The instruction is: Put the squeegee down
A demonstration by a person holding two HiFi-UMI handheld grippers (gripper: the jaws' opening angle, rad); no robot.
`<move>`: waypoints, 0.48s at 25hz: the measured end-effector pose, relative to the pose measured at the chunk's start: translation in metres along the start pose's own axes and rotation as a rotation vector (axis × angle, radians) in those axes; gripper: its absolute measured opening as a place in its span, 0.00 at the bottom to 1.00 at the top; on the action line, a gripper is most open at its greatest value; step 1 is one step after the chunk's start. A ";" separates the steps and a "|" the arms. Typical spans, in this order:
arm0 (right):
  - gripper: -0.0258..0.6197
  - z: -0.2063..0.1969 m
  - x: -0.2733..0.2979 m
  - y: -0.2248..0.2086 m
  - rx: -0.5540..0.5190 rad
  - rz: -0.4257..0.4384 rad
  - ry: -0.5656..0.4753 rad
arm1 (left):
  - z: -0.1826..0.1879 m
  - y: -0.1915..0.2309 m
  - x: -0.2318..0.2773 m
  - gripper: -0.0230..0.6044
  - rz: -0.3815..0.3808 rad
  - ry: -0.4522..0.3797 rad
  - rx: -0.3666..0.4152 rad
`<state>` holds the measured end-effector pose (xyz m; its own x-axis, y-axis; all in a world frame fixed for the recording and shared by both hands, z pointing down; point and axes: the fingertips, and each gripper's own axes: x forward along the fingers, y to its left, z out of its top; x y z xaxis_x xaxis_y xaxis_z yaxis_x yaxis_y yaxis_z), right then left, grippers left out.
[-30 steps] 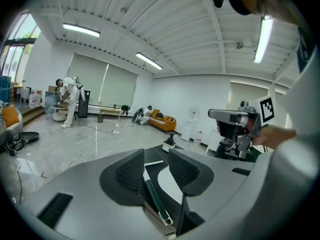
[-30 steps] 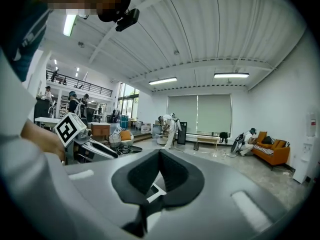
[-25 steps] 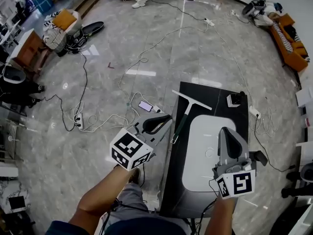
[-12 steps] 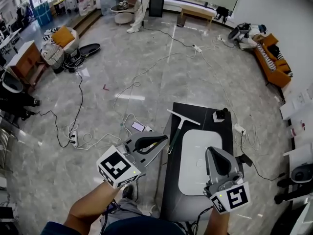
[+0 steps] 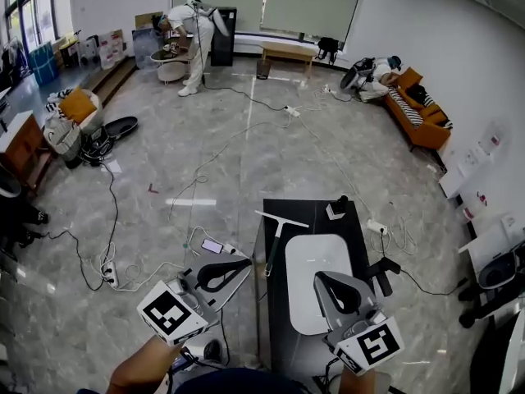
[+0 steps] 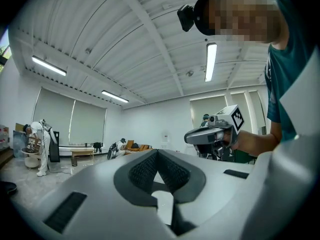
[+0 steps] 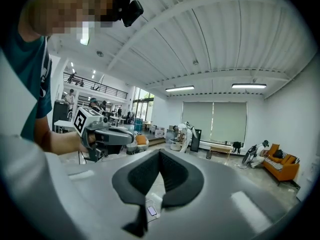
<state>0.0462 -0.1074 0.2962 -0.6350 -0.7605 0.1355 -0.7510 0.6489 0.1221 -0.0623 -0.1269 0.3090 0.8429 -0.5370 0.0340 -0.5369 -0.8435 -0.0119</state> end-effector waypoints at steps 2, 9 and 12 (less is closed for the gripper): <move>0.05 0.002 -0.004 0.008 0.002 -0.004 -0.004 | -0.002 -0.006 -0.009 0.04 -0.010 -0.003 -0.003; 0.05 0.013 -0.012 0.015 0.011 -0.068 -0.048 | -0.015 -0.016 -0.019 0.04 -0.070 0.022 0.008; 0.05 0.010 -0.015 0.015 0.010 -0.093 -0.048 | -0.020 -0.017 -0.019 0.05 -0.090 0.020 0.008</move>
<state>0.0426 -0.0861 0.2861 -0.5704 -0.8178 0.0766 -0.8087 0.5755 0.1219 -0.0699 -0.1017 0.3286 0.8870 -0.4586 0.0548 -0.4584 -0.8886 -0.0159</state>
